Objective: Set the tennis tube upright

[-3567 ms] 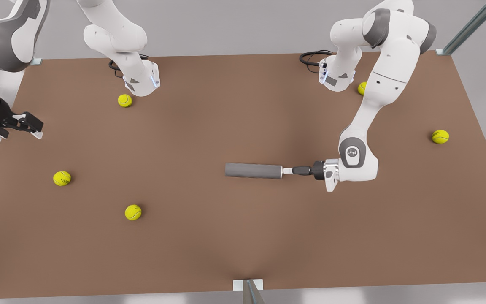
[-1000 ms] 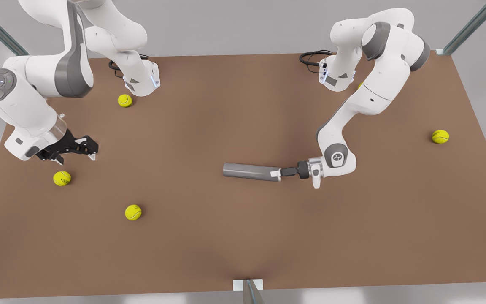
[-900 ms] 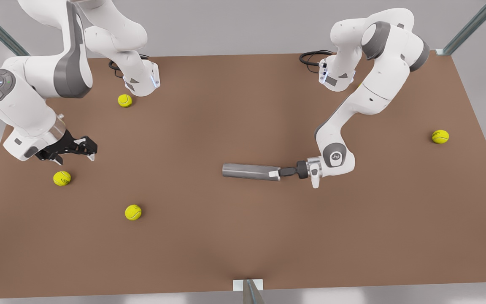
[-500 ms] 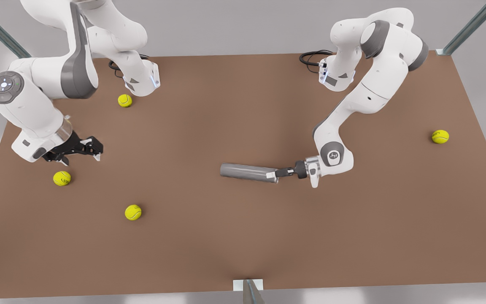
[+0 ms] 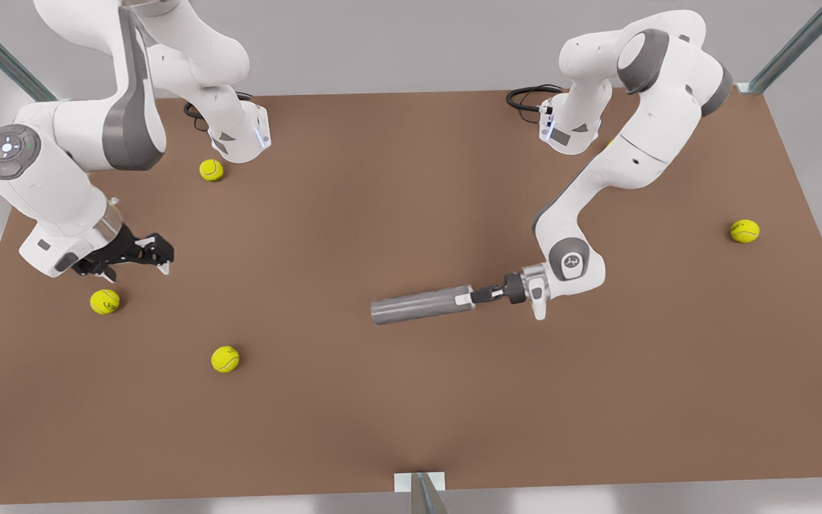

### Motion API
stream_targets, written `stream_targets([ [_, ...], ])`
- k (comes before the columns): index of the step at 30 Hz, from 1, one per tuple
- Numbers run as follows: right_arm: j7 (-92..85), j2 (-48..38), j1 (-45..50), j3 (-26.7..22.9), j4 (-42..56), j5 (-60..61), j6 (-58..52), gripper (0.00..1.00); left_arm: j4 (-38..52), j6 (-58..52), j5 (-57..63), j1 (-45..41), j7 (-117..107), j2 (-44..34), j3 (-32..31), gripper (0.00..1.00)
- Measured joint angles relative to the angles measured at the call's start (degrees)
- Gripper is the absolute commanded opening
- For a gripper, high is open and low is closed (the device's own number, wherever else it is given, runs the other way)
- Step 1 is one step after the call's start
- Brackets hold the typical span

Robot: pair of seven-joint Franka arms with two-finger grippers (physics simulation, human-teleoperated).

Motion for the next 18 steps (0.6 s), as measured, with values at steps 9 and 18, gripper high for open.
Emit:
stream_targets([
  [9,0.0,-0.1,0.7,0.0,0.0,0.0,0.3,1.00,2.1,-0.3,5.4,0.7,-15.1,-3.7,0.0,0.21],
  [18,5.1,0.9,0.9,0.1,0.7,-1.3,0.4,1.00,2.1,-0.3,20.7,1.8,-34.4,-12.3,0.1,0.21],
])
